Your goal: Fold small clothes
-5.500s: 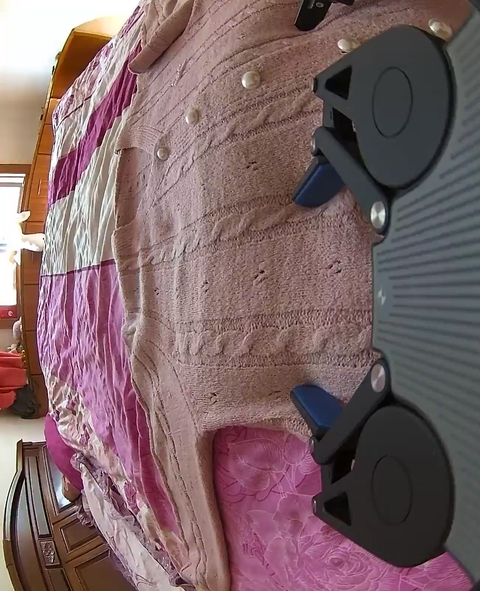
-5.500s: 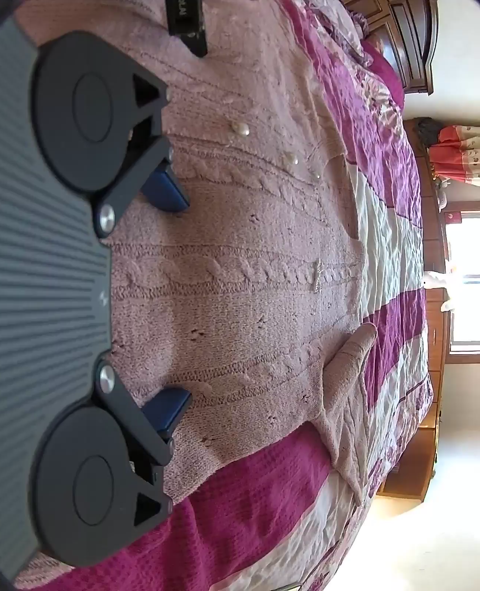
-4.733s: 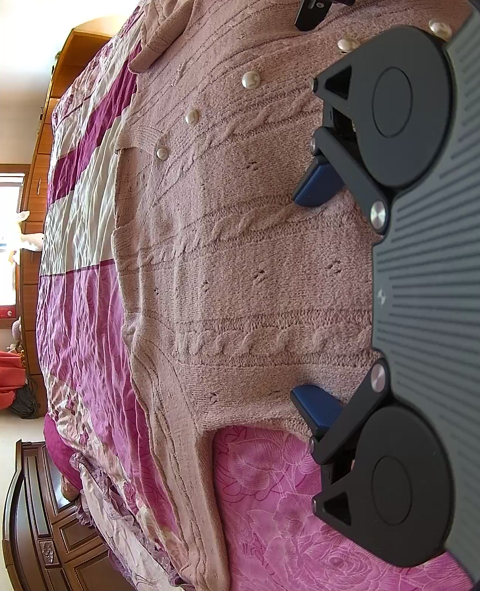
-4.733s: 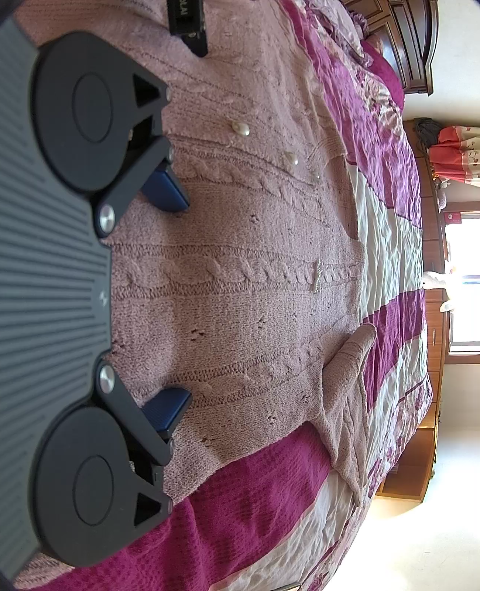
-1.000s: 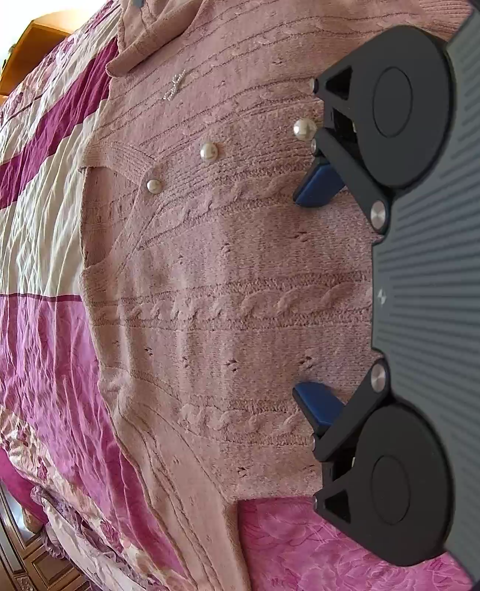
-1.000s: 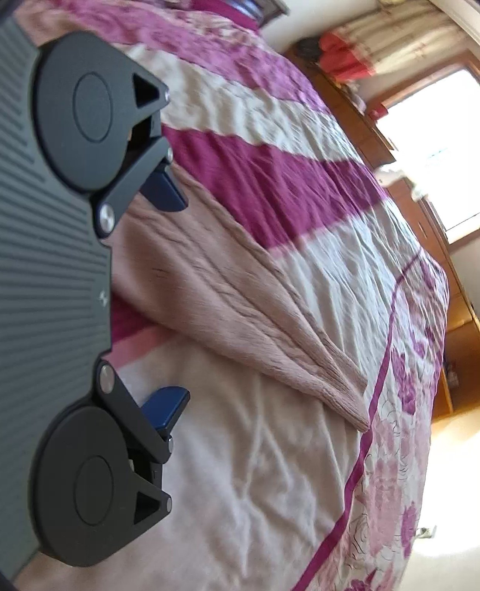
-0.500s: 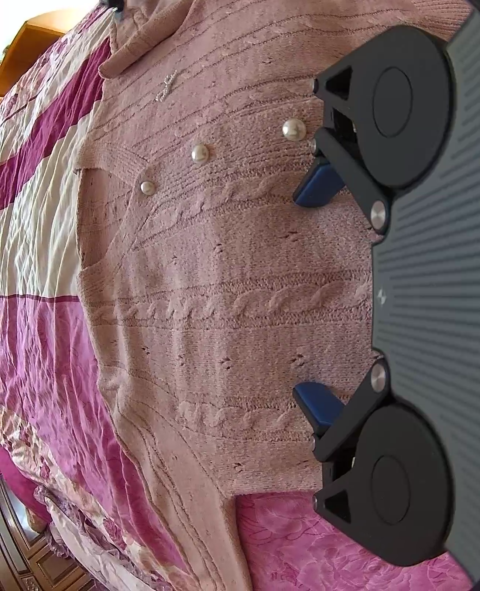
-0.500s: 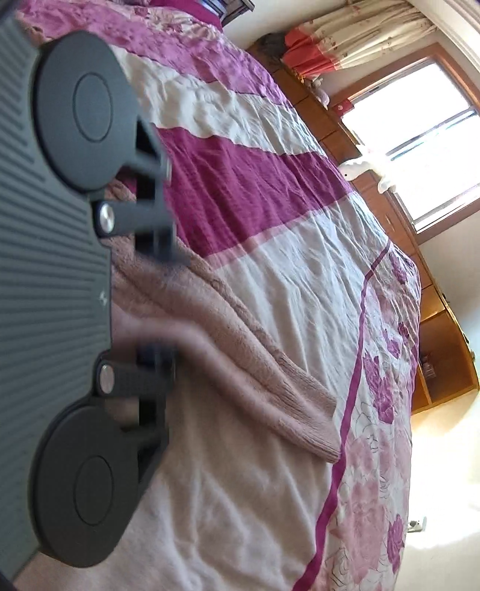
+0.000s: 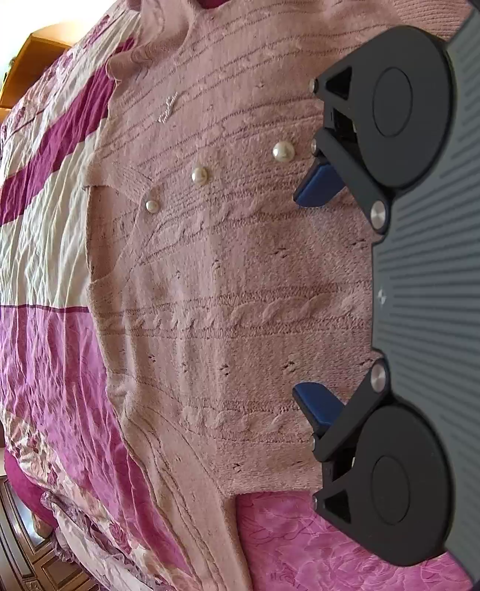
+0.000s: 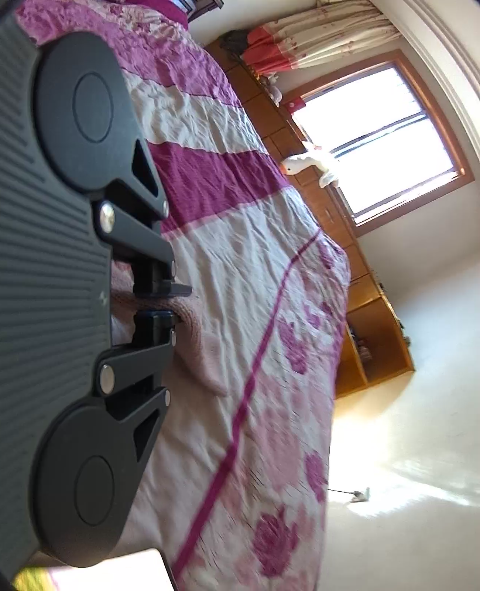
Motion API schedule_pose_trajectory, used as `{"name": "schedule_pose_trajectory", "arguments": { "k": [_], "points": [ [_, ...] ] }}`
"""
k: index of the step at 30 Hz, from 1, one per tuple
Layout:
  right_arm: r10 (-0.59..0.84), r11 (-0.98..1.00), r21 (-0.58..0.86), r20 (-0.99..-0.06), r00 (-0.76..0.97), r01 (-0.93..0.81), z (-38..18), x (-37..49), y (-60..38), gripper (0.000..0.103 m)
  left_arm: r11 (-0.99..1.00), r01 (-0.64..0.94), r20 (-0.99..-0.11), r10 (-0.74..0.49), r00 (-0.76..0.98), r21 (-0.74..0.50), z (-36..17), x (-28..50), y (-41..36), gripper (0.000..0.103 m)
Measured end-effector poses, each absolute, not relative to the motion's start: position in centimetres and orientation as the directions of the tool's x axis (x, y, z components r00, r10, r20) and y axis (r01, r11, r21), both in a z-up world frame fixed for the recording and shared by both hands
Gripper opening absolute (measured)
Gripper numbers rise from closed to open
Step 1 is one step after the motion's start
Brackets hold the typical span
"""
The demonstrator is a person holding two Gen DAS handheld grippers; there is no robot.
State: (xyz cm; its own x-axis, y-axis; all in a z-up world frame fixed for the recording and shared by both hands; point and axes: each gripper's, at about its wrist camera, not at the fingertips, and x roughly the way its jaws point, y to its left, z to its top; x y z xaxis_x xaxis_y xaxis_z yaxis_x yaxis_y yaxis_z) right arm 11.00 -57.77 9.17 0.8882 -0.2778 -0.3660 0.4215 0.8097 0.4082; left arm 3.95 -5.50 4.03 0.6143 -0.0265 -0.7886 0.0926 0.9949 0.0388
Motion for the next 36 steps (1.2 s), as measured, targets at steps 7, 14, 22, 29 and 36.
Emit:
{"name": "schedule_pose_trajectory", "arguments": {
  "k": [7,14,22,29,36],
  "points": [
    [-0.316,0.837,0.339,-0.34,0.886,0.429,10.9,8.5,-55.7,0.009,0.994,0.096,-0.767,-0.027,0.641,0.046,4.9,2.6,-4.6,0.103],
    [-0.257,0.887,0.301,-0.308,0.916,0.35,13.4,8.6,-50.5,0.009,0.995,0.068,-0.752,0.008,0.659,0.071,6.3,1.7,-2.6,0.103],
    [-0.135,0.931,0.289,-0.298,0.945,0.224,15.3,10.0,-42.6,0.009,0.996,0.013,-0.735,0.055,0.675,0.087,7.4,0.8,0.3,0.103],
    [-0.023,0.947,0.3,-0.302,0.953,0.118,15.0,11.5,-35.4,0.009,0.992,-0.045,-0.701,0.113,0.705,0.114,8.8,0.0,3.4,0.103],
    [0.061,0.958,0.285,-0.321,0.945,0.035,13.7,12.7,-28.5,0.009,0.991,-0.089,-0.687,0.134,0.714,0.1,9.0,-0.5,5.9,0.103]
  ]
}}
